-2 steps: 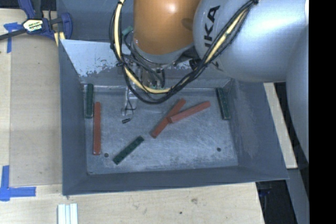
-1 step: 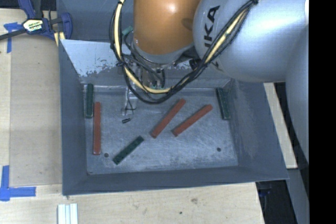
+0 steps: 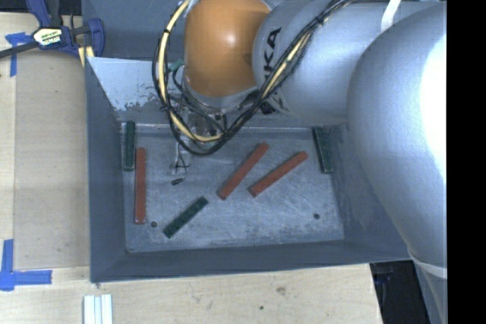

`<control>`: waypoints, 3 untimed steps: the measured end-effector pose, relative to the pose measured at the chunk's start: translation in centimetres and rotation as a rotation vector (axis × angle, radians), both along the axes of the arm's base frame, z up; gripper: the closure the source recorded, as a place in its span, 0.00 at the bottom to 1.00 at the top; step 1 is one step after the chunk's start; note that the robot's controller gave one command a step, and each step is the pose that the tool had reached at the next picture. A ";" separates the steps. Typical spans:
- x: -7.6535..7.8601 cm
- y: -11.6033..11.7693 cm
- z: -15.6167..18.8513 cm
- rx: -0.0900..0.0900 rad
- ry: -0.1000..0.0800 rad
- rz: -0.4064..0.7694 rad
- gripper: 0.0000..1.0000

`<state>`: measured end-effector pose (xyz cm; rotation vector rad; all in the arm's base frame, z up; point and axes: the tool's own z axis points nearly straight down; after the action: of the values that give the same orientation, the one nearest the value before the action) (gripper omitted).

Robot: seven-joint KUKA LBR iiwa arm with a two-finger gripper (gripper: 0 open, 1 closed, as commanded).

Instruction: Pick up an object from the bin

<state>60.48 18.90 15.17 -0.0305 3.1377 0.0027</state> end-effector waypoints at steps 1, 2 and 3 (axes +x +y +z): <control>0.3 -1.2 -2.7 -0.003 0.005 -0.022 0.00; 1.2 -5.5 -4.4 -0.001 0.001 0.000 0.00; -3.6 -5.5 -6.3 -0.001 0.000 -0.226 0.00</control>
Offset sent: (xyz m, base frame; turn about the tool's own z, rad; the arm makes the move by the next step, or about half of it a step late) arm 0.0128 -0.0659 -0.0491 -0.0011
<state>56.85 13.38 8.88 0.3233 3.1214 0.0005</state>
